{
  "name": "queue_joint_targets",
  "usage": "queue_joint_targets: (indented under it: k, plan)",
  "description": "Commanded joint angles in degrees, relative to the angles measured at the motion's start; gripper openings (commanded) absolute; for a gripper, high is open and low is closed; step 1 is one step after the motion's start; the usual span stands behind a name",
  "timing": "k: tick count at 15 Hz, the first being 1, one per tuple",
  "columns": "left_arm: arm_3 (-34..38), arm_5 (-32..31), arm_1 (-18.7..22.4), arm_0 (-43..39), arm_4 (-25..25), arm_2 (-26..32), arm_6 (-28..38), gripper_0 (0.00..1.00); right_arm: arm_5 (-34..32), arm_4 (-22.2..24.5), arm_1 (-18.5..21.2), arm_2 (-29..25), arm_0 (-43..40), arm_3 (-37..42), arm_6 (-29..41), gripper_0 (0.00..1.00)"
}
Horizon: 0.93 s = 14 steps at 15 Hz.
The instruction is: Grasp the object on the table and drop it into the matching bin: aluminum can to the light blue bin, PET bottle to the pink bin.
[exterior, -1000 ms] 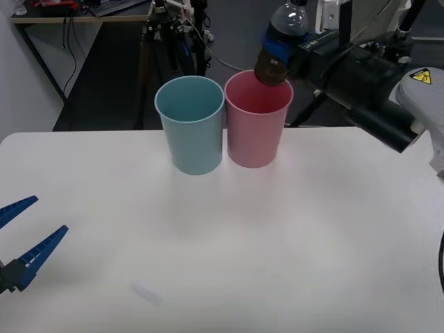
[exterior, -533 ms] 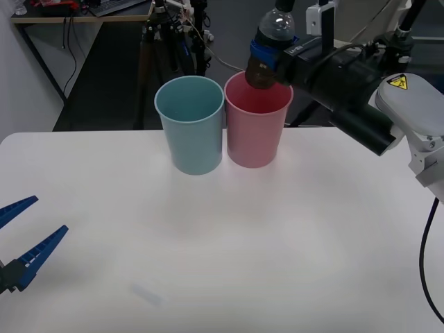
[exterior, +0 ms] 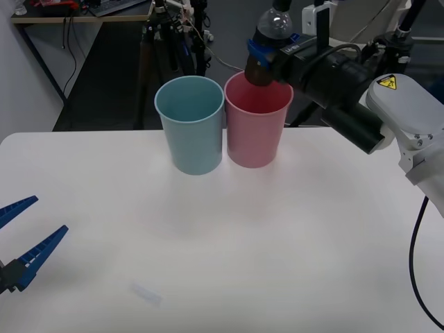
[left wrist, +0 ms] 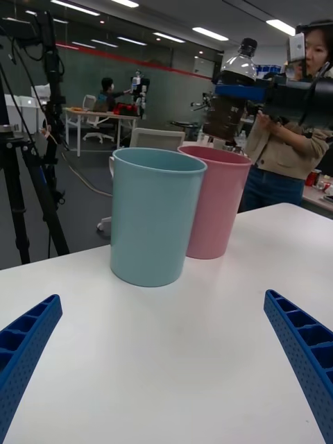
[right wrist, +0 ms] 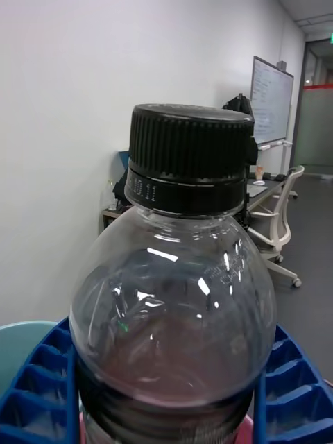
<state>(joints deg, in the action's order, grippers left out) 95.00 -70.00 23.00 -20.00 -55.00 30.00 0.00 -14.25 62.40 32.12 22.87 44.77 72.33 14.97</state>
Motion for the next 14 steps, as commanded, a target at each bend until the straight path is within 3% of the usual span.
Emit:
queue_joint_targets:
  k: [1, 14]
  plan:
    - [0.00, 0.00, 0.00, 0.00, 0.00, 0.00, 0.00, 1.00, 0.28, -0.09, -0.30, -0.02, 0.06, 0.01, 0.06, 1.00]
    - [0.00, 0.00, 0.00, 0.00, 0.00, 0.00, 0.00, 1.00, 0.54, -1.14, 0.49, -0.19, -0.56, 1.94, -0.38, 1.00]
